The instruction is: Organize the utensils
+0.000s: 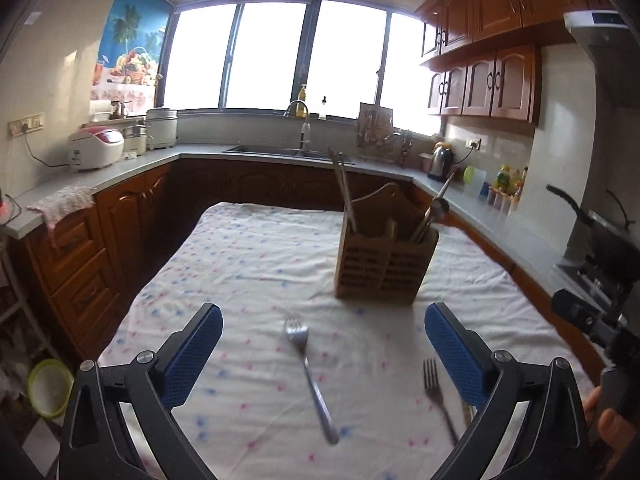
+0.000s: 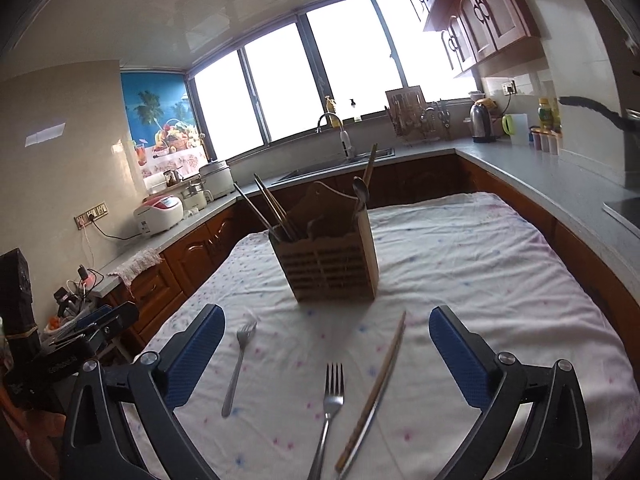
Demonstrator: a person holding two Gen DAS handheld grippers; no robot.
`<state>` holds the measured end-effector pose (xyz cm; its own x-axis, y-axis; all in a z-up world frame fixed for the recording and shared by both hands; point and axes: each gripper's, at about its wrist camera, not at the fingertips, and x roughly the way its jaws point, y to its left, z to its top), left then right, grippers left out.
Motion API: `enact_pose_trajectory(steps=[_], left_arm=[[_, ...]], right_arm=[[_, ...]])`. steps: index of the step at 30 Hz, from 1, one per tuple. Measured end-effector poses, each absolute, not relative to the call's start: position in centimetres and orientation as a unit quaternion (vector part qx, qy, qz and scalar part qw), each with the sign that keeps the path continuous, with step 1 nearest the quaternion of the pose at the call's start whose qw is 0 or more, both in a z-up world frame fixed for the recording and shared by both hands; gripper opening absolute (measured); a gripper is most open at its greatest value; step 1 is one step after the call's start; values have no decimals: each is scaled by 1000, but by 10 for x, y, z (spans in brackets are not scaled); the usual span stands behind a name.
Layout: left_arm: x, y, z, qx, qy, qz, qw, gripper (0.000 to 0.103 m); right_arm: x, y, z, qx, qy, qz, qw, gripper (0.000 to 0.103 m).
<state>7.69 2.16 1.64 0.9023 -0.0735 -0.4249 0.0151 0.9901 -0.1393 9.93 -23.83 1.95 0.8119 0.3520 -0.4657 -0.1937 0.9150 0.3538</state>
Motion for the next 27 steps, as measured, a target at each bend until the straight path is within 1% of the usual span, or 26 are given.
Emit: enact_pose_trajectory(steps=[6,9,12,15,17,22,27], left_arm=[[42,24,10,-74,185,-2,980,102],[28,26,14,-76,156,10,985,102],[14,26,24,-72,124,9,990,102],[16,14,29,-34,158,-14,987,102],[9,6,21,-14,148,11,989,102],[-1,-4,-5,-12,167,4,986,102],[0,-2,-12,-19,193,8,981,102]], right_arm=[[72,-241,20,143,250,141,947,103],[66,-242,35,132,234,147,952,103],[58,-240,57,118,200,154,960,103],[50,-235,59,103,175,145,968,103],[45,-230,48,93,172,137,971,103],[42,-218,10,80,197,132,968,103],[41,-215,-13,84,214,125,965,103]])
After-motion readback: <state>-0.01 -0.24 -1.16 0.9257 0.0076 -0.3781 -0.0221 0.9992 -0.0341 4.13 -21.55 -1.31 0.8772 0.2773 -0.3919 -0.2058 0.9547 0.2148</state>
